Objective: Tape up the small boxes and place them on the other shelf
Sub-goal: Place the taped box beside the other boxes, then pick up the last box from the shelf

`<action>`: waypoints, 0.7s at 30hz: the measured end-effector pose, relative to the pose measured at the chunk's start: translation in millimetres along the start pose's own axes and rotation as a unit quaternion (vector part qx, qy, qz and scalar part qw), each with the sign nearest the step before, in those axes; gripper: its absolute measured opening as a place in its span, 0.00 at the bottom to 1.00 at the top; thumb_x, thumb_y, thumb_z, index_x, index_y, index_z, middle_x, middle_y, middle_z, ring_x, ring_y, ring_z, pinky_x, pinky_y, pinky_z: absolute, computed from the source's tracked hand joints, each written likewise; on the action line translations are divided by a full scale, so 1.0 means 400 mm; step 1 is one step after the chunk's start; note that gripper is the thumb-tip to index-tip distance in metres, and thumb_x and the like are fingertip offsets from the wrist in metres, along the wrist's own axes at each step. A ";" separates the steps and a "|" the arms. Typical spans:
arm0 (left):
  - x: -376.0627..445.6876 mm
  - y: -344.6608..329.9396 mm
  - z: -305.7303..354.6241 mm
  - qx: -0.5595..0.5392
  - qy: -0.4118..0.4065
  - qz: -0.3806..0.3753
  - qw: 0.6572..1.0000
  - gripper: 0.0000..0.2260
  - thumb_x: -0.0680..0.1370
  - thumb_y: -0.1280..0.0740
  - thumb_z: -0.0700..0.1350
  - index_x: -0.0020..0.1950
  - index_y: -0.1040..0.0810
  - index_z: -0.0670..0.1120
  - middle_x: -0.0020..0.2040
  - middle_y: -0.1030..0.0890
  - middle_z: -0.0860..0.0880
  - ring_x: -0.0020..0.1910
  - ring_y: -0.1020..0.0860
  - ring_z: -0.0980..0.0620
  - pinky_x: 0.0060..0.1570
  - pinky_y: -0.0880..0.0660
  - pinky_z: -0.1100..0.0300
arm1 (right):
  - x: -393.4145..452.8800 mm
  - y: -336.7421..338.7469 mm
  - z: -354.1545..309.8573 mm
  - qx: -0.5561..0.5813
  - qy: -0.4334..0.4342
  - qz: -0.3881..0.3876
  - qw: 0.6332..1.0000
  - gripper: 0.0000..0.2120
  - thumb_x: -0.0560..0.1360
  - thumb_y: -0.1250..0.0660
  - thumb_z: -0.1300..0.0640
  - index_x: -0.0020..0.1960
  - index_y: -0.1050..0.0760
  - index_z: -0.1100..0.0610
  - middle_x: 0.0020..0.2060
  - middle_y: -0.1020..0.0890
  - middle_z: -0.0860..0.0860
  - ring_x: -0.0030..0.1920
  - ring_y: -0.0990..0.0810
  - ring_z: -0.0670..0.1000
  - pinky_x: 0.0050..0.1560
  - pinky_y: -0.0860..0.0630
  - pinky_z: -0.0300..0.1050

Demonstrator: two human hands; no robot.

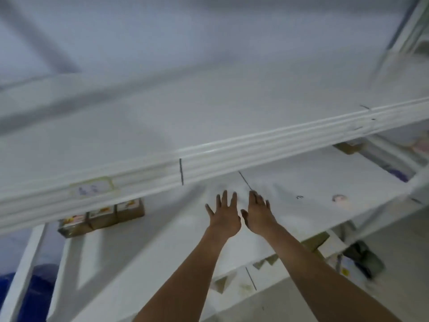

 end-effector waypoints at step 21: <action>0.275 -0.301 0.936 0.022 -0.068 -0.059 0.996 0.31 0.83 0.43 0.47 0.82 0.56 0.50 0.82 0.53 0.48 0.81 0.55 0.45 0.75 0.54 0.34 | 0.002 0.295 0.996 0.067 -0.113 0.015 0.991 0.32 0.84 0.43 0.53 0.80 0.54 0.64 0.80 0.46 0.59 0.79 0.44 0.58 0.78 0.48 0.55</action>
Point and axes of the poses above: each hand's wrist, its own x-axis towards the middle knuckle, its own y-axis out of the back of the hand, z = x × y, the point moved 5 cm from there along x, towards the middle knuckle
